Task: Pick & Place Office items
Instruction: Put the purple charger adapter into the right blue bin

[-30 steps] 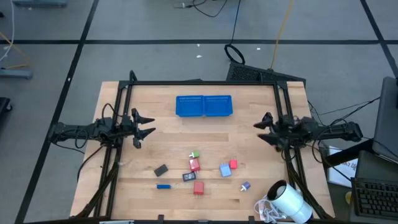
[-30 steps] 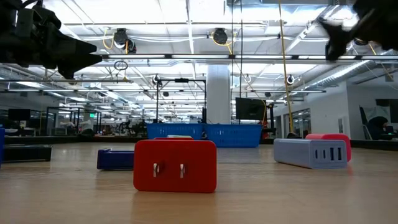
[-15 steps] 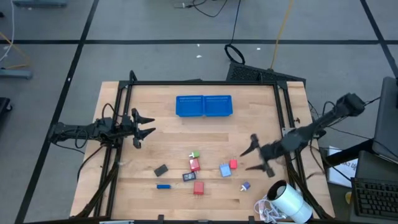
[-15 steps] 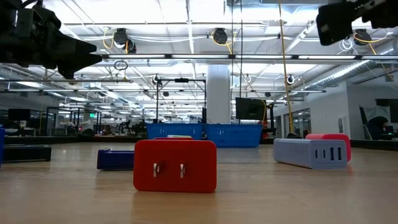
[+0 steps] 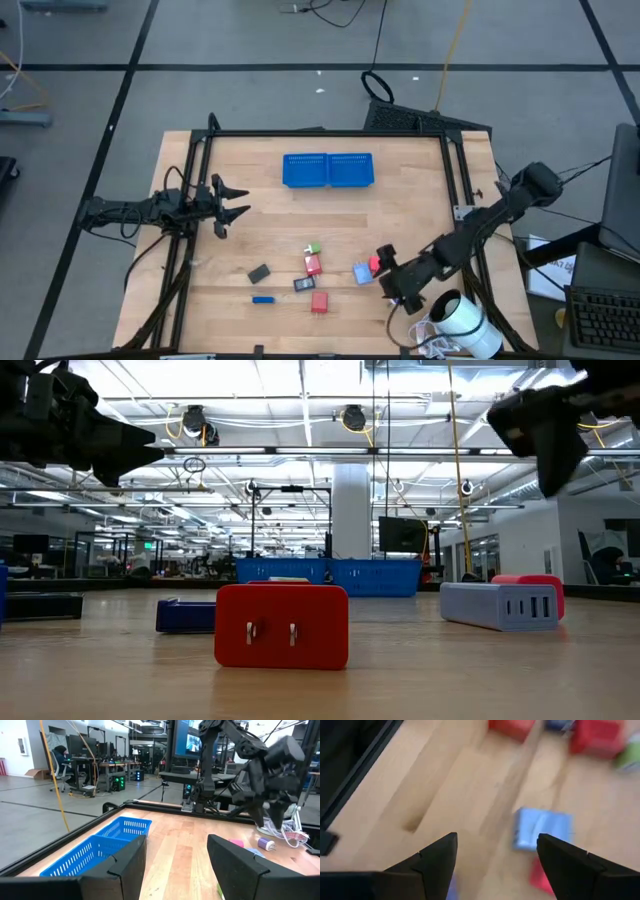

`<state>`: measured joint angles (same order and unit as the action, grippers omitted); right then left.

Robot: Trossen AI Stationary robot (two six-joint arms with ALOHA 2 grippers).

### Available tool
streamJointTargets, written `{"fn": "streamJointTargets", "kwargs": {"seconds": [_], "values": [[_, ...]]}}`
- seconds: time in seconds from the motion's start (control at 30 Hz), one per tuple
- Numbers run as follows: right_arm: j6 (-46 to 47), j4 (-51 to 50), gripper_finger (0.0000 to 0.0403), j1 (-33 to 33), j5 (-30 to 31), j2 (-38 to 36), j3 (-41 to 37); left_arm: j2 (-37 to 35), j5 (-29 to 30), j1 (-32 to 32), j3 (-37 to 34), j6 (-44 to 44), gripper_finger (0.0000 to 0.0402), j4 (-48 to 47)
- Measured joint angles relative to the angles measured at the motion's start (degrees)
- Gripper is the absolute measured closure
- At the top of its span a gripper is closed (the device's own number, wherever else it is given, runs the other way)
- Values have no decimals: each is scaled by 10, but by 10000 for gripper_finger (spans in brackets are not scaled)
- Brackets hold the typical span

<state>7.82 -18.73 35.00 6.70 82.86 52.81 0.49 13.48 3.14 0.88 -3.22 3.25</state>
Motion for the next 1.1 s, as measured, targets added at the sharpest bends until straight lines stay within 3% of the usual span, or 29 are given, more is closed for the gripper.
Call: {"fn": "streamJointTargets", "kwargs": {"seconds": [0.23,0.33,1.1], "values": [[28,-42,139,0,-111,71,20,0,0,0,0,0,188,0],[33,-51,140,4,-129,82,22,0,-1,0,0,0,188,0],[18,-80,149,26,-98,121,21,0,0,0,0,0,188,0]]}}
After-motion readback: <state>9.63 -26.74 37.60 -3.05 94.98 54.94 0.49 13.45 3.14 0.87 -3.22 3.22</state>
